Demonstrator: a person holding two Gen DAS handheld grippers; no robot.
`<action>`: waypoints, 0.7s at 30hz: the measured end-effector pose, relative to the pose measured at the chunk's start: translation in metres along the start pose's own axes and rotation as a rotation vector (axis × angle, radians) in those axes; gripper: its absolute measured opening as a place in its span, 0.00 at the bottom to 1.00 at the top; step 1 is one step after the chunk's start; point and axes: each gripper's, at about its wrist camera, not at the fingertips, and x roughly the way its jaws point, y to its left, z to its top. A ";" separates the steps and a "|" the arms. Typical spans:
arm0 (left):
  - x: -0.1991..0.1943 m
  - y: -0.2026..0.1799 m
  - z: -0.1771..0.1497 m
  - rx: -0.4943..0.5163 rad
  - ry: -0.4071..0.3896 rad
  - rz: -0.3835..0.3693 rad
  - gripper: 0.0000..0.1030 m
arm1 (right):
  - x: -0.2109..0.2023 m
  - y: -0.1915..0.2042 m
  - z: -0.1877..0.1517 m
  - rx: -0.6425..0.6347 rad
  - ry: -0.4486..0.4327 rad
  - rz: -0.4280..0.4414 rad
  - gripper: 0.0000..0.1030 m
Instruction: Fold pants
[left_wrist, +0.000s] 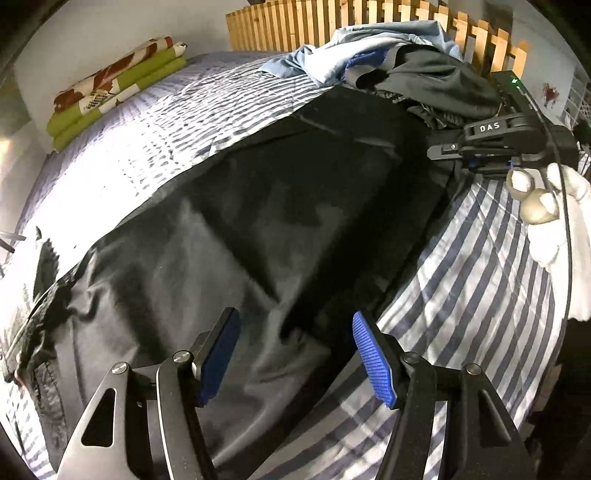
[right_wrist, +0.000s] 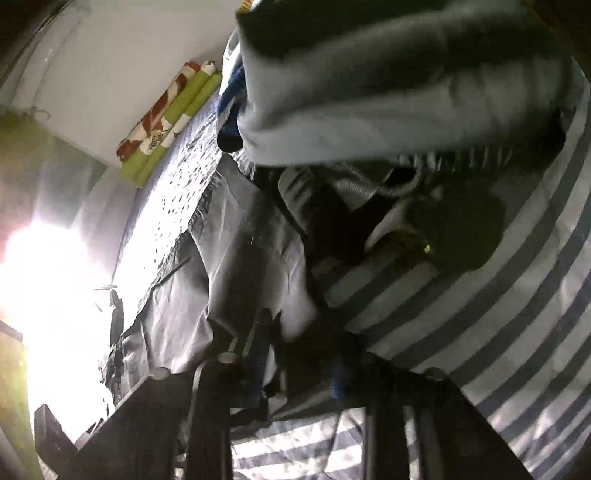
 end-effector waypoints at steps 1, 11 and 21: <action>-0.004 0.004 -0.005 -0.011 0.002 -0.007 0.65 | 0.000 0.000 -0.001 0.001 -0.004 0.002 0.13; -0.007 0.011 -0.018 -0.066 0.001 -0.106 0.62 | -0.037 0.025 0.002 -0.026 -0.122 0.054 0.07; 0.035 -0.055 0.061 0.069 -0.024 -0.172 0.62 | -0.015 -0.012 -0.001 0.106 -0.025 0.043 0.28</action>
